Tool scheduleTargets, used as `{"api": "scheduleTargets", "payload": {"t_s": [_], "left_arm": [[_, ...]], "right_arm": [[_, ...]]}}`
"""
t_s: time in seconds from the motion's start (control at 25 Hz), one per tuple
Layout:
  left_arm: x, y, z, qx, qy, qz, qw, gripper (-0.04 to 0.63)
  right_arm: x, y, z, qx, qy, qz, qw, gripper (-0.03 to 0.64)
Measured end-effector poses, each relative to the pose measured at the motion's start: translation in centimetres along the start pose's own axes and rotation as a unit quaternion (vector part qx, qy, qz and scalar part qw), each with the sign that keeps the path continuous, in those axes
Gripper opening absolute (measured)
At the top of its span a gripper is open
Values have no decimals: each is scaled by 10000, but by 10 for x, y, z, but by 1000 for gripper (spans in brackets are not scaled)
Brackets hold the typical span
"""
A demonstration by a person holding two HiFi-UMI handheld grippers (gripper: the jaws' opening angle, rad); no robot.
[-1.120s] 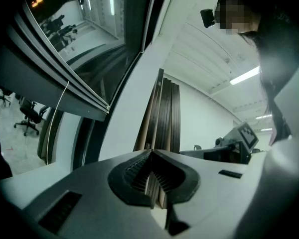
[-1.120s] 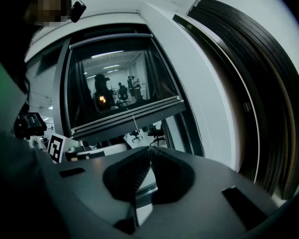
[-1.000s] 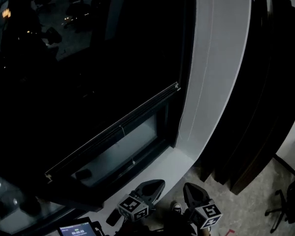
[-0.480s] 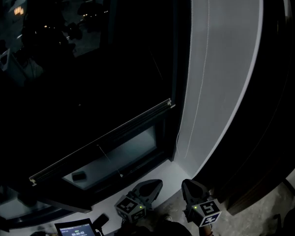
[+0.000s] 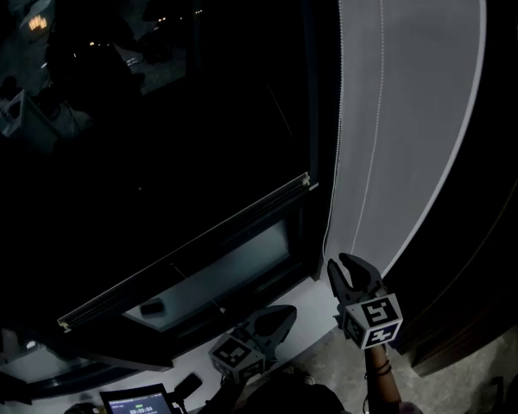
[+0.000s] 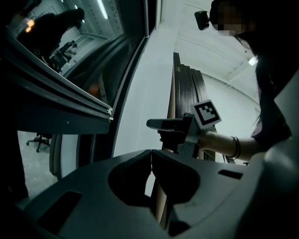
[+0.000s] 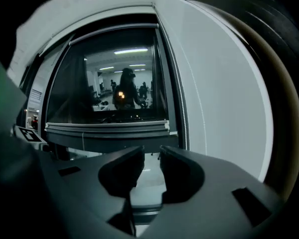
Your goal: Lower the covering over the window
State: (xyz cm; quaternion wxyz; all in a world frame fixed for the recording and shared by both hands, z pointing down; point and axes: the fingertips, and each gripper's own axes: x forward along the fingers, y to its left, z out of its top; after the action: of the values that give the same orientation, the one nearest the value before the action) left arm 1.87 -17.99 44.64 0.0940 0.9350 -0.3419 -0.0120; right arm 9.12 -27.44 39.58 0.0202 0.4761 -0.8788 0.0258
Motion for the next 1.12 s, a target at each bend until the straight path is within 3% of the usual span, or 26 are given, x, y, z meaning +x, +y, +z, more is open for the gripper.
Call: {"api": "scheduleTargets", "payload": {"t_s": [0.32,0.56,0.84,1.0,1.08,1.12], "left_arm": [[21,5,27,201,-173,-414,9988,3],[11,7,22,114,-151,-476,9987,3],[0,26,18,-9,-178,-213,9996,3],[-4,33,18,34,-167,-115,9998,3],[-6,36,18,35,-153,-66,9999,3],[-7,37,19,29,-147,-42,9999,3]], "right_arm": [[68,-55,68,-335,-236,-652,9970,101],[115,-86,86,-747,73,-1066,9915,102],[148,-105,101,-645,22,-1184,9909,101],[159,-102,111,-491,-99,-770,9958,100],[158,-103,112,-599,-164,-713,9955,14],[156,-103,110,-639,-188,-699,9953,14]]}}
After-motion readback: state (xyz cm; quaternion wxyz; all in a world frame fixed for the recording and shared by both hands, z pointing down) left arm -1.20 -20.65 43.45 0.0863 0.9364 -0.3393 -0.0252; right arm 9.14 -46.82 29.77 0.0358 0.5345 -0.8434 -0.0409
